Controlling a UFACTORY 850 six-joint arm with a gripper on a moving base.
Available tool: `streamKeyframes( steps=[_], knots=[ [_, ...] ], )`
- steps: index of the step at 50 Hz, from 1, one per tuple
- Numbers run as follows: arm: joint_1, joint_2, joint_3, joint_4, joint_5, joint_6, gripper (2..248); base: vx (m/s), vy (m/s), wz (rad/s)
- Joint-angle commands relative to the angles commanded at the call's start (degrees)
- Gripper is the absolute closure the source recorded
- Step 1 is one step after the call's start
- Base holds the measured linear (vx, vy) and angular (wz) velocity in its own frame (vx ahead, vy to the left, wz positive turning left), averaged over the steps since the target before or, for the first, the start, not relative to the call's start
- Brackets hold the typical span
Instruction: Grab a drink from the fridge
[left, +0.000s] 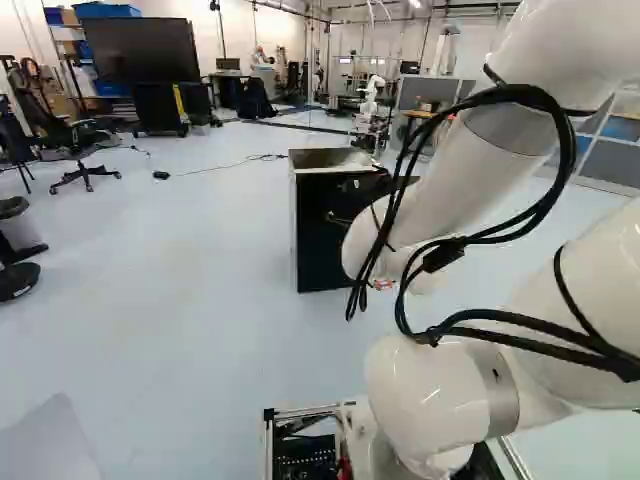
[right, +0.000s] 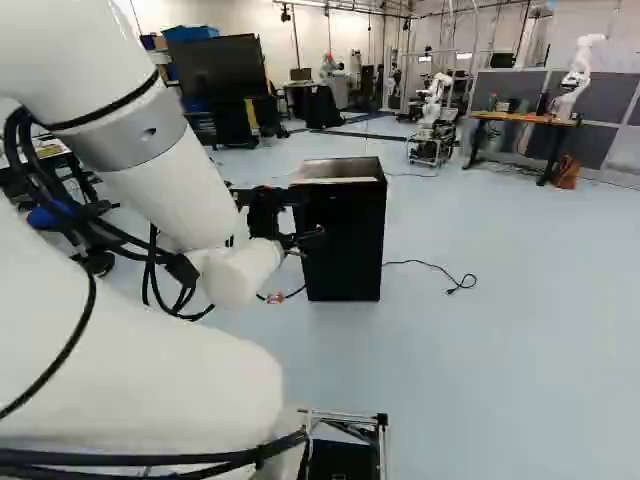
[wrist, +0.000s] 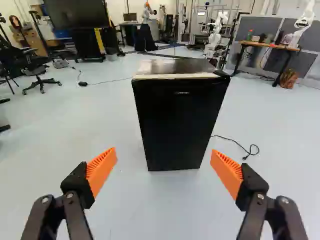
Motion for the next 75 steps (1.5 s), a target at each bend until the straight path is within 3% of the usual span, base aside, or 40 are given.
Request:
streamKeyframes(
  steps=[75],
  knots=[
    [0.00, 0.00, 0.00, 0.00, 0.00, 0.00, 3, 0.045, 0.010, 0.002]
  ],
)
